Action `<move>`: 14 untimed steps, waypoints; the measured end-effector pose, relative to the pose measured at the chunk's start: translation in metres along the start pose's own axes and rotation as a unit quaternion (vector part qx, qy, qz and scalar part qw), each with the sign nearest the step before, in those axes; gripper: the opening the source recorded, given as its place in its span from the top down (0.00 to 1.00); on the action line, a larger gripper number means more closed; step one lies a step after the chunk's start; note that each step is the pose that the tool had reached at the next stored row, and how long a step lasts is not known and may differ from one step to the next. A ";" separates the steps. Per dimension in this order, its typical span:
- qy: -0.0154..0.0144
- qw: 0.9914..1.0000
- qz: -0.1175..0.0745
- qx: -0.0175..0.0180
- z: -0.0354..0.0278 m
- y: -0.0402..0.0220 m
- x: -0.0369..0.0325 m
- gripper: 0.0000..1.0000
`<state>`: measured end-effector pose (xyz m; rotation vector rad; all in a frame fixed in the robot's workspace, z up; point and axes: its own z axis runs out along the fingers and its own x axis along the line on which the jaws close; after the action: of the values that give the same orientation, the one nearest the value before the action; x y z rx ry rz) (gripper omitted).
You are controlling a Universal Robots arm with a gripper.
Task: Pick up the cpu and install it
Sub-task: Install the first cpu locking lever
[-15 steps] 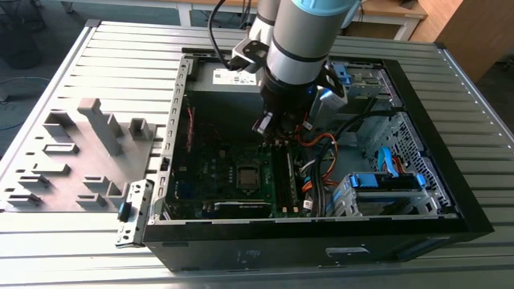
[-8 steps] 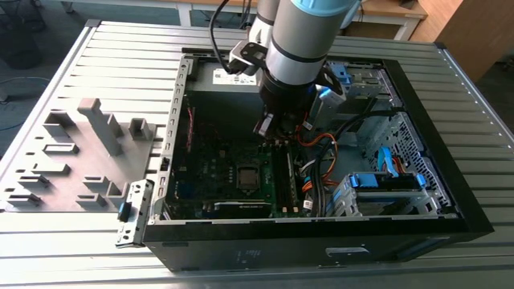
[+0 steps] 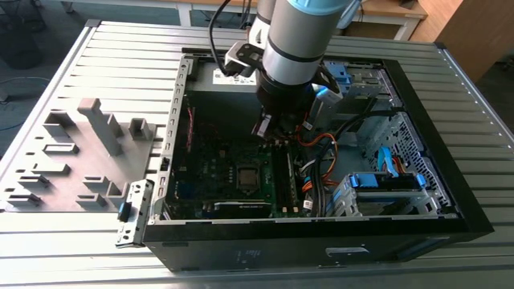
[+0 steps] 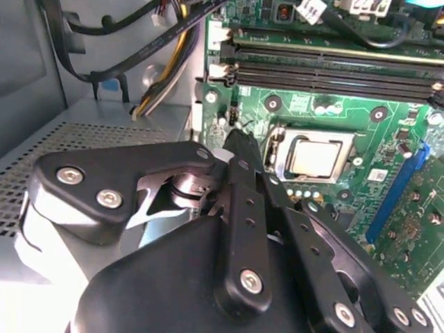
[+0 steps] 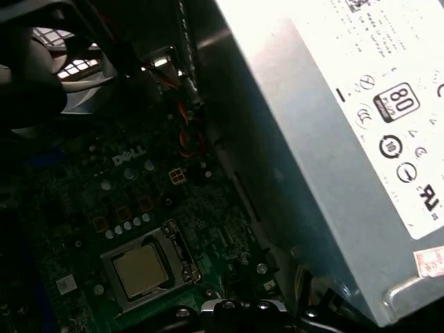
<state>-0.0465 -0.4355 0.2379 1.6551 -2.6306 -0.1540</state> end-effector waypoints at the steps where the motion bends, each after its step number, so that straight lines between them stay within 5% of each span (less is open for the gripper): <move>1: 0.001 1.000 -0.002 0.000 0.0000 0.0002 0.0005 0.89; 8: 0.009 1.000 -0.009 0.004 0.0000 0.0011 0.0047 0.89; 14: 0.012 1.000 -0.009 0.005 -0.0005 -0.0026 0.0155 0.89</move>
<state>-0.0509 -0.4506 0.2377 1.6733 -2.6038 -0.1201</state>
